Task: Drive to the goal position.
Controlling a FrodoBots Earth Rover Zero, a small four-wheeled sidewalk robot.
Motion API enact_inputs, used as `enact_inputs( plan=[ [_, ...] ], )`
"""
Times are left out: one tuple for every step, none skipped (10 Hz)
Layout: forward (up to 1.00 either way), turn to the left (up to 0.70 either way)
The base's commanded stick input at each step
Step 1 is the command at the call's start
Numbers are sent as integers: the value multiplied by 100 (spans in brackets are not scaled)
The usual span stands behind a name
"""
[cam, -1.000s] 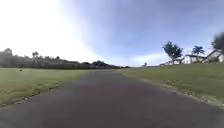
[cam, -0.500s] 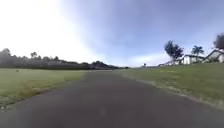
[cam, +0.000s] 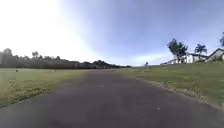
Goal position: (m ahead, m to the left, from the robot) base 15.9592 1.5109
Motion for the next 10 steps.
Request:
enact_inputs(
  plan=[
    [100, 0],
    [100, 0],
    [100, 0],
    [100, 0],
    [100, 0],
    [100, 0],
    [100, 0],
    [100, 0],
    [100, 0],
    [100, 0]
  ],
)
